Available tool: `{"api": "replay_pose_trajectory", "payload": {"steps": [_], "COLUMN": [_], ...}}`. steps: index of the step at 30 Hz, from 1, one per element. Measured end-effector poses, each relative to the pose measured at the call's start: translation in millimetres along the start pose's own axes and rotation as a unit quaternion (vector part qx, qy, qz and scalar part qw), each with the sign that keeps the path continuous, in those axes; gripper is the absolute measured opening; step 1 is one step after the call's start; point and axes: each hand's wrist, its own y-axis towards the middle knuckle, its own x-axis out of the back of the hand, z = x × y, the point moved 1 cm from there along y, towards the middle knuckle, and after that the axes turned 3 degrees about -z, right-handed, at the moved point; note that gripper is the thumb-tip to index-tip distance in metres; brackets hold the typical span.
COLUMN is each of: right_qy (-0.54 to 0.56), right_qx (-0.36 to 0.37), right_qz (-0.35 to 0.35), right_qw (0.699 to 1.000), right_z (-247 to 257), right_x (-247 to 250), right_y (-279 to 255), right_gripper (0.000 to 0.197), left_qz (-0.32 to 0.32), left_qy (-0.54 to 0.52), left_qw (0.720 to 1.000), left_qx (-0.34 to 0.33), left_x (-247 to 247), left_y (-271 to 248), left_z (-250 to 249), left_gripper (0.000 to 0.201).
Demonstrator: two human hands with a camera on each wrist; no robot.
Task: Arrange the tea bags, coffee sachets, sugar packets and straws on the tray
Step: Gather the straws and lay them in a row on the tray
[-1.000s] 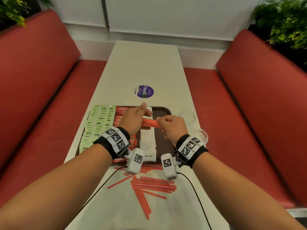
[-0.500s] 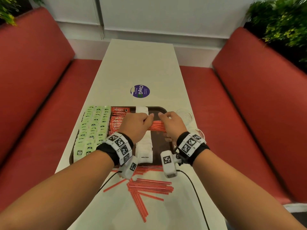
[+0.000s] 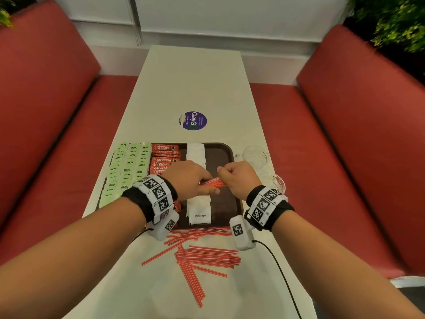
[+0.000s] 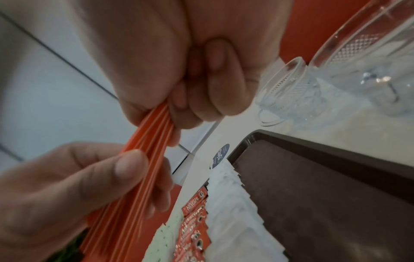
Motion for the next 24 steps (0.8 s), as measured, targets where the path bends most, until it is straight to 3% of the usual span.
{"api": "replay_pose_trajectory", "payload": {"steps": [3,5,10,15,21,24], "right_qy": [-0.023,-0.022,-0.002,0.009,0.024,-0.005], "right_qx": [0.035,0.047,0.061,0.051,0.032,-0.013], "right_qz": [0.023,0.033,0.044,0.048,0.088,0.055], "right_qw": [0.999,0.998,0.997,0.998,0.995,0.998], "right_z": [1,2,8,4,3,0], "right_x": [-5,-5,-4,-3,-3,-5], "right_y": [-3,-3,-1,3,1,1], "right_gripper": [0.046,0.046,0.042,0.043,0.041,0.039], "left_qz": [0.085,0.117,0.134,0.104,0.17,0.186], "left_qy": [-0.001,-0.056,-0.188,-0.192,-0.202,-0.158], "left_qw": [0.996,0.991,0.972,0.975,0.964,0.968], "left_qx": [0.011,0.023,0.053,0.05,0.035,0.051], "left_x": [-2,-6,-16,-18,-15,-21], "left_y": [4,6,10,12,15,22], "left_z": [-6,-8,-8,-11,-11,-3], "left_gripper": [0.049,0.046,0.044,0.036,0.034,0.032]}}
